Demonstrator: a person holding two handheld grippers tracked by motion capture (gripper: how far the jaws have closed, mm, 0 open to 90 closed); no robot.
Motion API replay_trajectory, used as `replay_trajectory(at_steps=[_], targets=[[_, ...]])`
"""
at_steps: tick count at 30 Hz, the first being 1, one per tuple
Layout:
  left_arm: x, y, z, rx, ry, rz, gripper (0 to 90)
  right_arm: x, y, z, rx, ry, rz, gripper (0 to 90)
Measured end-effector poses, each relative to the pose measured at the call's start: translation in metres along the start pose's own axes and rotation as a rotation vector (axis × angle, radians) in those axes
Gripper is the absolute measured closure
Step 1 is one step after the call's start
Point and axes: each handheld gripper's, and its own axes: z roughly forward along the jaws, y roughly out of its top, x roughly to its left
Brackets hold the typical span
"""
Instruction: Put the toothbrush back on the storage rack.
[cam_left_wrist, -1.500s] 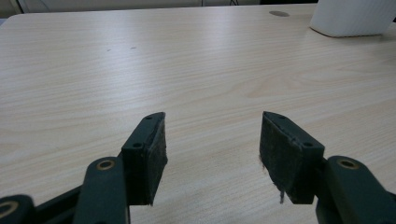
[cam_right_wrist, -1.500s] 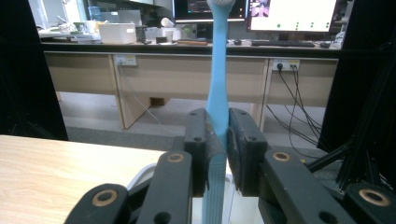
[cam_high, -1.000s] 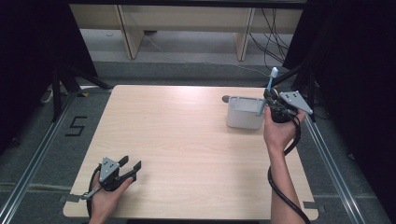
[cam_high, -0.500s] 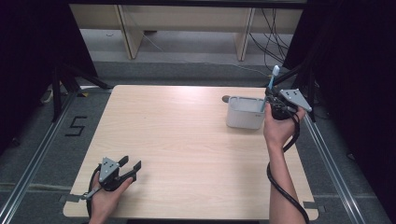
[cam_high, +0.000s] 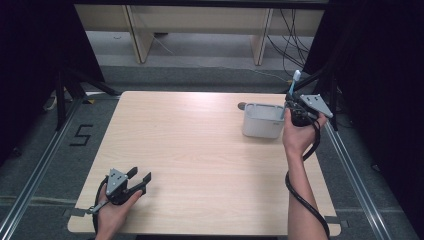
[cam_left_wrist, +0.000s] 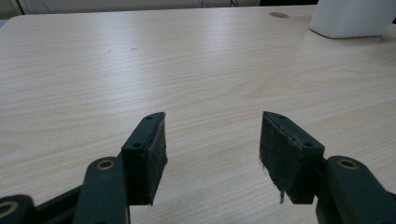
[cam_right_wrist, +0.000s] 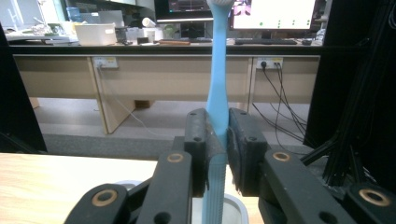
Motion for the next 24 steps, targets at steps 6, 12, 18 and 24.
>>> replay_trajectory(at_steps=[6,12,18,24], targets=[[0.0,0.0,0.0,-0.001,0.0,0.001,40.8,-0.001,-0.003,0.004,0.003,-0.006,0.015,78.6],[0.0,0.0,0.0,-0.001,-0.001,0.001,41.1,-0.003,-0.004,0.008,0.009,-0.01,0.011,78.6],[0.0,0.0,0.0,-0.001,0.0,0.001,41.1,-0.004,-0.008,0.011,0.012,-0.02,0.013,78.6],[0.0,0.0,0.0,-0.002,0.0,0.001,41.1,-0.004,-0.009,0.013,0.012,-0.023,0.009,78.6]])
